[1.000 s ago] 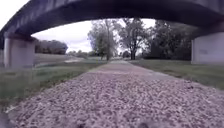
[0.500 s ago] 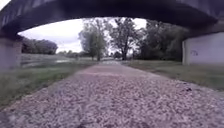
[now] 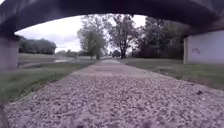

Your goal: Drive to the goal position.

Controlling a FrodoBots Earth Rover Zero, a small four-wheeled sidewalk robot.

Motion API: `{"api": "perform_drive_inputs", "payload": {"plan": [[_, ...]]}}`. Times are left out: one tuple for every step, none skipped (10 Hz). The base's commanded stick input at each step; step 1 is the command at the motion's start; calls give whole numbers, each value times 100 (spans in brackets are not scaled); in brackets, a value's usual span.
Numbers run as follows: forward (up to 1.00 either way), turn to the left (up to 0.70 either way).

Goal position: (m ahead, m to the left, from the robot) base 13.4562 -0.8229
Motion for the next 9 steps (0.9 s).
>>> {"api": "perform_drive_inputs", "payload": {"plan": [[70, 0], [70, 0], [70, 0], [70, 0], [70, 0], [70, 0], [70, 0], [70, 0], [70, 0]]}}
